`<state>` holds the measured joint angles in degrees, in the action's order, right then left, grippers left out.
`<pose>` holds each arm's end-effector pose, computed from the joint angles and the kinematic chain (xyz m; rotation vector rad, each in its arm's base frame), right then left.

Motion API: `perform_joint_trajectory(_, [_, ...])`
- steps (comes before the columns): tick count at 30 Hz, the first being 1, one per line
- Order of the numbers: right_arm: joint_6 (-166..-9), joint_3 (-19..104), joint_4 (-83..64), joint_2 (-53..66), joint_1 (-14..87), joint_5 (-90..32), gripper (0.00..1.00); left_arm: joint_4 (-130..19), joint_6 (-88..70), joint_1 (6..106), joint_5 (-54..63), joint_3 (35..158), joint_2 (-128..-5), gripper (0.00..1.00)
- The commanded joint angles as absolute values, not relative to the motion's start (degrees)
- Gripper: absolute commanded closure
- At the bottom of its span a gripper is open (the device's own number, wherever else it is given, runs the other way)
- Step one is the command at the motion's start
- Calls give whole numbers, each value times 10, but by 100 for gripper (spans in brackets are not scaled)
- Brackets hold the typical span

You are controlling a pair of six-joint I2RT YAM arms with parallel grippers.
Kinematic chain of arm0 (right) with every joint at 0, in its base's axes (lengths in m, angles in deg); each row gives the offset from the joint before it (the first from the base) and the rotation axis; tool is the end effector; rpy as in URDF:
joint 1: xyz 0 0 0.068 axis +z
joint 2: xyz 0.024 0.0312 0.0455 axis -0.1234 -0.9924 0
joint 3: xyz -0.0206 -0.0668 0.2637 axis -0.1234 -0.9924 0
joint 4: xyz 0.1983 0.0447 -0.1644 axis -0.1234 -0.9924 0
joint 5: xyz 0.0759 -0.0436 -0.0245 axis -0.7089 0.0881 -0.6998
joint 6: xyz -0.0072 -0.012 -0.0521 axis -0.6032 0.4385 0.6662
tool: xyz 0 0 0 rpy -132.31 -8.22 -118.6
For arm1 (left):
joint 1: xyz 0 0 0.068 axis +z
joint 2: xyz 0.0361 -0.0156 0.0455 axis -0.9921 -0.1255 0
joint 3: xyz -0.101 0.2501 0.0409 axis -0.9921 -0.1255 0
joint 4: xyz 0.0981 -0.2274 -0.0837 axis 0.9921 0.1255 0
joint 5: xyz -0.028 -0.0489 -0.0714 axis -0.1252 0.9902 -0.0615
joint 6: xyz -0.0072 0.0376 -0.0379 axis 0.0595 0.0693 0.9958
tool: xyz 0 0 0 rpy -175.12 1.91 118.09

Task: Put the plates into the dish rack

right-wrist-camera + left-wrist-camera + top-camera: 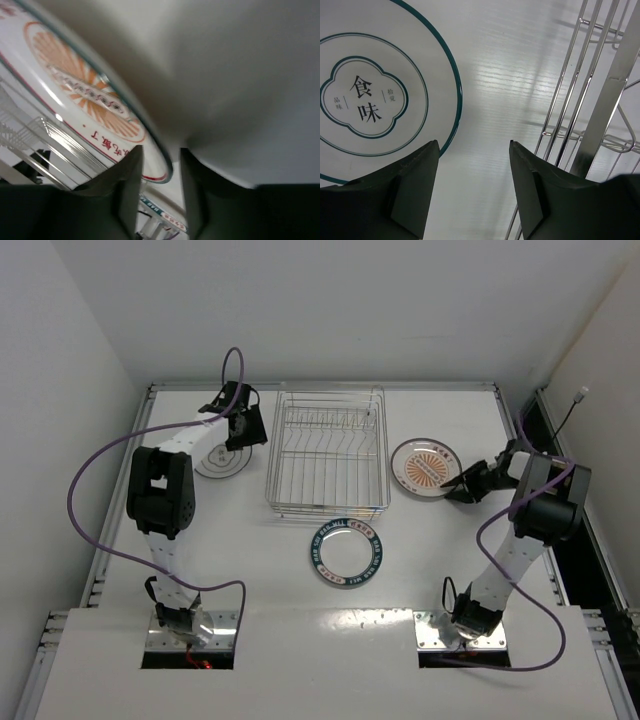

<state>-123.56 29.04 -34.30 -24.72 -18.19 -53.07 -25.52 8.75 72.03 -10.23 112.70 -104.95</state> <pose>0.3230 -0.1316 0.1077 1.5115 2.4258 0.8624 0.4324 -0.0783 0.2165 -0.4557 2.4562 -0.1570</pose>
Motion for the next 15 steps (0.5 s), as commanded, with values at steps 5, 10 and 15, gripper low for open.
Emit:
perform_joint_trajectory(5, [-1247, 313, -337, -282, -166, -528, 100, -262, 95, 724, -99, 1143, -1019, 45])
perform_joint_trajectory(10, [-1241, 300, -337, -100, -166, -424, 100, -262, 95, 724, -99, 1143, -1019, 45])
perform_joint_trajectory(15, [-1235, 391, -375, 38, -98, -281, 100, -262, 95, 724, -99, 1143, -1019, 45])
